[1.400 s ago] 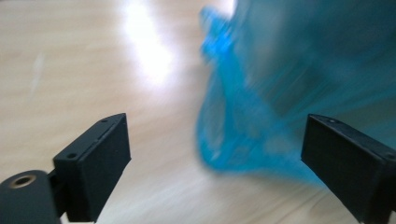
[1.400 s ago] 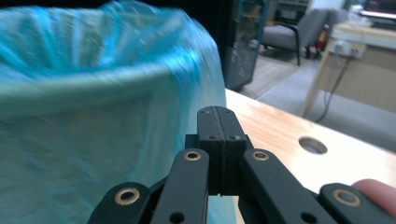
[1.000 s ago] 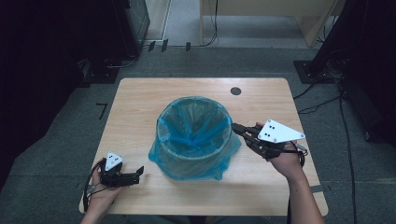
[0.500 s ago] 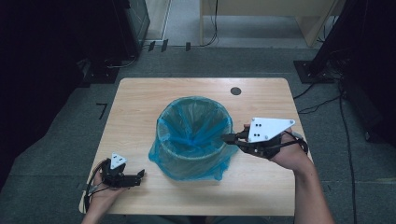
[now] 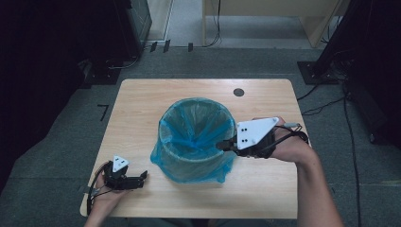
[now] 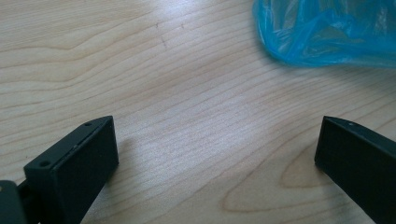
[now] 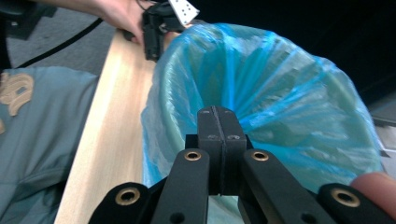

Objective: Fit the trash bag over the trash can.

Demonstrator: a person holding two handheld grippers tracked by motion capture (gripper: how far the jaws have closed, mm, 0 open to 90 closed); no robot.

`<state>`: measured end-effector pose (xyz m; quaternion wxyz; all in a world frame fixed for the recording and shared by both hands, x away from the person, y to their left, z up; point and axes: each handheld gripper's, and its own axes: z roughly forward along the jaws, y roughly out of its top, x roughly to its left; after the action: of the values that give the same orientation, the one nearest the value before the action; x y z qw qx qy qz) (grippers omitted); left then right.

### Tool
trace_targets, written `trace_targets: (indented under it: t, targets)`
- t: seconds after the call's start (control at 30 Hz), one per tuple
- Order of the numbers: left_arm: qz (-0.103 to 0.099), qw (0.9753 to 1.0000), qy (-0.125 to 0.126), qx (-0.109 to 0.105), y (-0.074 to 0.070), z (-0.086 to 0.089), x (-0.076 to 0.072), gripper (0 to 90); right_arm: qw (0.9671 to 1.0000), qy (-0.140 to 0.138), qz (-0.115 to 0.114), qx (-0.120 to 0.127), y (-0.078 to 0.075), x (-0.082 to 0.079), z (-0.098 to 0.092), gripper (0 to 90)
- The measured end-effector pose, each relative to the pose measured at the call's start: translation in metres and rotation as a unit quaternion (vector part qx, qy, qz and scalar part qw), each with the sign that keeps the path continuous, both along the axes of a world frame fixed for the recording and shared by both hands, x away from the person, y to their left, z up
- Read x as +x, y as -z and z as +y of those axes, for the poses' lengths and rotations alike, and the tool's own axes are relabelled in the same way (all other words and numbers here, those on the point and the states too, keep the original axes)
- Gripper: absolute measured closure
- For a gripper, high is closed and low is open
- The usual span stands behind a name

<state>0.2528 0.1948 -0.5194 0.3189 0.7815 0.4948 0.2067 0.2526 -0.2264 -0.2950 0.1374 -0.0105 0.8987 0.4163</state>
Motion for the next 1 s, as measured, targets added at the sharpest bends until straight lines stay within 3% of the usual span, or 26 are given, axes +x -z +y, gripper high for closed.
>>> trace_targets:
  t: [0.17, 0.43, 0.73, 1.0]
  targets:
    - [0.0, 1.0, 0.0, -0.001, 0.0, 0.0, 0.0, 0.0, 0.9994, -0.026, 0.009, -0.022, -0.003, 0.008, 0.013, 90.0]
    - [0.0, 1.0, -0.001, -0.001, 0.0, -0.001, 0.0, 0.0, 0.9978, -0.052, 0.017, -0.038, -0.007, 0.022, 0.034, 90.0]
    - [0.0, 1.0, -0.001, -0.001, 0.0, -0.001, 0.0, 0.0, 0.9948, -0.079, 0.029, -0.058, -0.004, 0.038, 0.059, 90.0]
    - [0.0, 1.0, 0.0, -0.002, 0.0, 0.0, -0.001, 0.0, 0.9904, -0.099, 0.028, -0.092, 0.005, 0.05, 0.086, 90.0]
